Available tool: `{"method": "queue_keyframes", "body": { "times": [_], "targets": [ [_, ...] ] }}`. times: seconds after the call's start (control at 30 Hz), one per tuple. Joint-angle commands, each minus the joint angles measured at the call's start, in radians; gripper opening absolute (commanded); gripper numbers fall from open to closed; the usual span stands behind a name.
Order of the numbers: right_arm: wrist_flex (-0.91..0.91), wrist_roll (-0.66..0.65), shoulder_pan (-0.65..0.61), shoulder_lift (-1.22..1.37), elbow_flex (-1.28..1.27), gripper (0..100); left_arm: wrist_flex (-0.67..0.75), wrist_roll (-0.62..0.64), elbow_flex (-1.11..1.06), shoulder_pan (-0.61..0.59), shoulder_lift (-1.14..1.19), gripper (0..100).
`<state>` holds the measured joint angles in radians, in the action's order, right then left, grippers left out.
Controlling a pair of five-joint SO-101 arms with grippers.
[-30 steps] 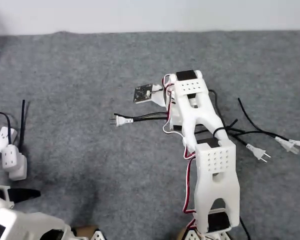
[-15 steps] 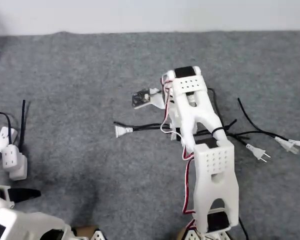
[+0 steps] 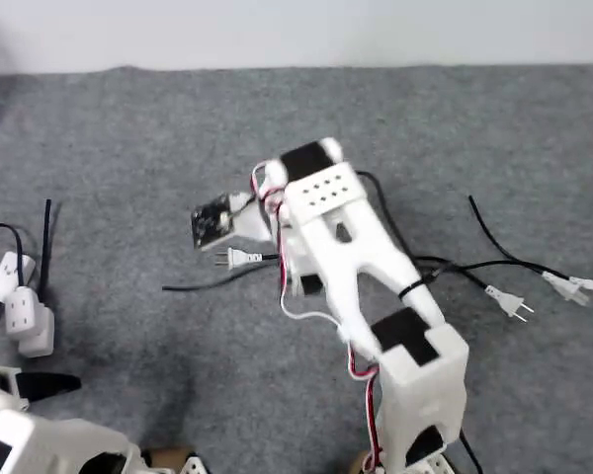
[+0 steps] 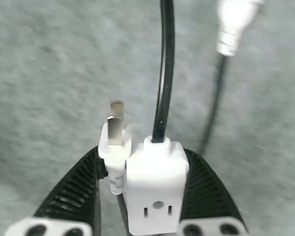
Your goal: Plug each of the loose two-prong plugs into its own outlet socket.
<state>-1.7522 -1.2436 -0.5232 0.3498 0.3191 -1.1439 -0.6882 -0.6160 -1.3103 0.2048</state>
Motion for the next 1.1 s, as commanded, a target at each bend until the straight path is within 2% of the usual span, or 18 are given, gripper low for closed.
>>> {"method": "queue_keyframes", "body": {
  "times": [0.0,0.3,0.6,0.73,0.8,0.9,1.07],
  "targets": [
    [-0.033,0.055,-0.004,-0.067,-0.071,0.9,0.084,-0.006,-0.058,-0.032,0.051,43],
    [0.214,0.060,0.019,-0.067,-0.315,1.1,0.083,-0.006,-0.058,-0.034,0.051,43],
    [0.407,0.063,0.010,-0.064,-0.417,0.9,0.084,-0.006,-0.058,-0.032,0.051,43],
    [0.495,0.130,0.010,-0.027,-0.430,1.3,0.084,-0.006,-0.058,-0.032,0.051,43],
    [0.512,0.149,0.008,0.010,-0.428,5.0,0.084,-0.006,-0.058,-0.032,0.051,43],
    [0.501,0.149,0.005,0.033,-0.414,16.1,0.084,-0.006,-0.058,-0.032,0.051,43],
    [0.343,0.146,-0.015,0.010,-0.296,28.2,0.084,-0.006,-0.058,-0.032,0.051,43]
  ]
}}
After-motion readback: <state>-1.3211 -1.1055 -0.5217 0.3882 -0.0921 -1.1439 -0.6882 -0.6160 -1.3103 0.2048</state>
